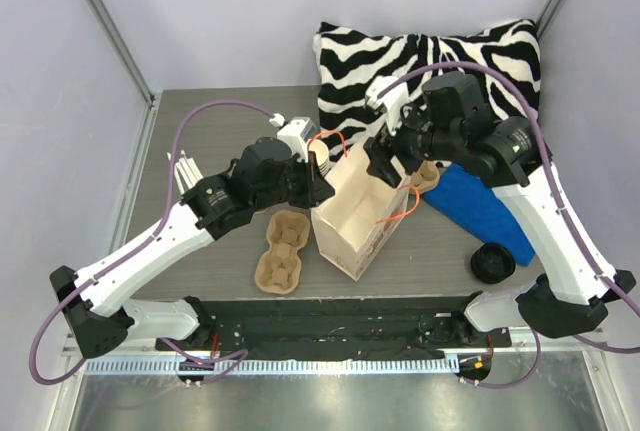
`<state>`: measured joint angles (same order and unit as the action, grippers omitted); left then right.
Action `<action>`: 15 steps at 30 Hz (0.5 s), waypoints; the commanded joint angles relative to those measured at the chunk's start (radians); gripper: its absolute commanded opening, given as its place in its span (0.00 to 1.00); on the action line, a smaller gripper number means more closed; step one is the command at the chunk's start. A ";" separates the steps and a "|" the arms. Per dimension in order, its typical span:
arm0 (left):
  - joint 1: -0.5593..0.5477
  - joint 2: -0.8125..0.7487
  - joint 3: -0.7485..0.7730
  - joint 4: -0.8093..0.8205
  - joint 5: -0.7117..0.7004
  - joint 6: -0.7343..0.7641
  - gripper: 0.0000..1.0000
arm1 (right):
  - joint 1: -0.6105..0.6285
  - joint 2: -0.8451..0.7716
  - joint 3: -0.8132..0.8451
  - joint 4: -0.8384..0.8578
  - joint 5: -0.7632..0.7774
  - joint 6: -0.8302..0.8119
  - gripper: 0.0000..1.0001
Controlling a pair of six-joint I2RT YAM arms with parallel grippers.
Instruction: Pack the takeout coffee
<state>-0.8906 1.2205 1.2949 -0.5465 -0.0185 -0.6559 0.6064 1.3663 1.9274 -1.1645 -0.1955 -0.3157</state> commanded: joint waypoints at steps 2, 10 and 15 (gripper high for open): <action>-0.005 -0.009 -0.003 0.000 -0.018 -0.021 0.00 | 0.053 -0.038 -0.070 0.002 0.118 -0.043 0.73; -0.005 -0.055 -0.028 0.011 0.015 -0.017 0.00 | 0.075 -0.052 -0.148 0.034 0.191 -0.068 0.58; -0.014 -0.095 -0.072 0.065 0.058 -0.037 0.00 | 0.079 -0.062 -0.199 0.046 0.261 -0.074 0.27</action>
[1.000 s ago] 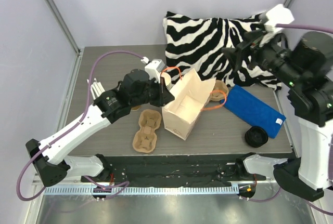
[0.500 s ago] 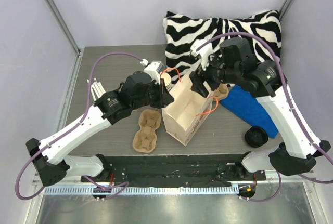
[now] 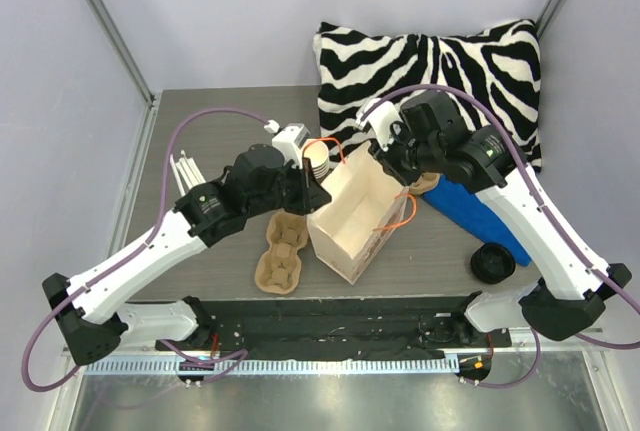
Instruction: Pack the takeout coffee
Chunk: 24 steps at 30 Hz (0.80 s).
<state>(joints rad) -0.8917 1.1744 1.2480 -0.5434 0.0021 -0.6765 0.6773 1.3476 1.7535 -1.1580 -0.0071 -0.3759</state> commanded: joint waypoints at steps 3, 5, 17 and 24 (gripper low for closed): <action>-0.019 -0.065 -0.050 0.068 0.055 -0.015 0.01 | 0.007 -0.050 -0.011 0.044 0.081 -0.009 0.01; -0.019 -0.087 -0.067 0.065 0.084 0.017 0.26 | 0.007 -0.056 0.004 0.043 0.078 -0.005 0.01; 0.034 -0.338 0.022 -0.199 0.096 0.486 0.99 | 0.008 -0.143 -0.025 0.043 0.032 -0.055 0.01; 0.175 -0.300 0.010 -0.336 0.248 0.672 1.00 | 0.010 -0.176 -0.069 0.066 -0.022 -0.103 0.01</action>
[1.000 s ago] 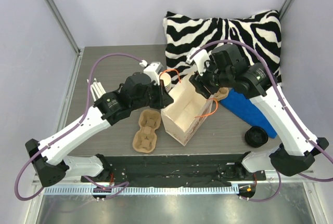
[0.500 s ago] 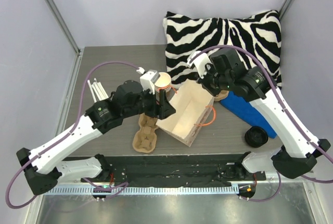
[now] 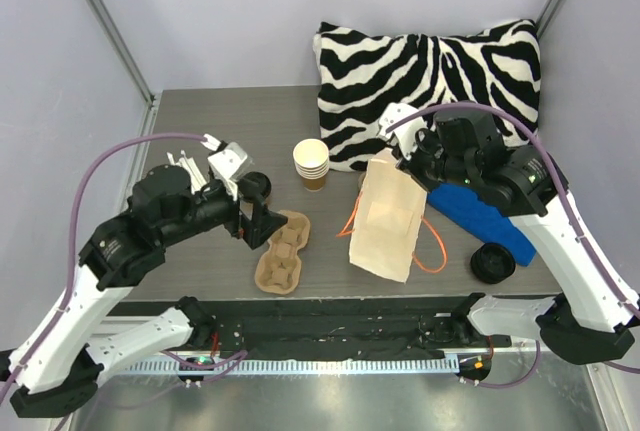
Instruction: Pack the takeout coffee
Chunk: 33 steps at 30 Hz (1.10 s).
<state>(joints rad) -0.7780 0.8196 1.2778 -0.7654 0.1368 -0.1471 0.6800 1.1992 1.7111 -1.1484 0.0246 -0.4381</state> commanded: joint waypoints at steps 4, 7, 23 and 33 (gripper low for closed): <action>0.214 0.256 0.005 -0.227 0.254 0.277 0.91 | 0.007 -0.046 -0.057 0.065 -0.075 -0.060 0.01; 0.249 0.335 0.023 -0.242 0.333 0.403 1.00 | 0.007 -0.046 -0.059 0.067 -0.083 -0.057 0.01; 0.261 0.530 -0.122 -0.041 0.527 1.125 0.99 | 0.007 -0.006 -0.028 0.046 -0.089 -0.033 0.01; 0.319 0.725 -0.075 -0.034 0.500 1.285 0.82 | 0.007 0.011 -0.016 0.038 -0.098 -0.011 0.01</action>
<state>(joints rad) -0.4679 1.5429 1.1999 -0.8528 0.6300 1.0245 0.6815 1.2026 1.6516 -1.1305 -0.0555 -0.4702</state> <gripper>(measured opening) 0.835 0.029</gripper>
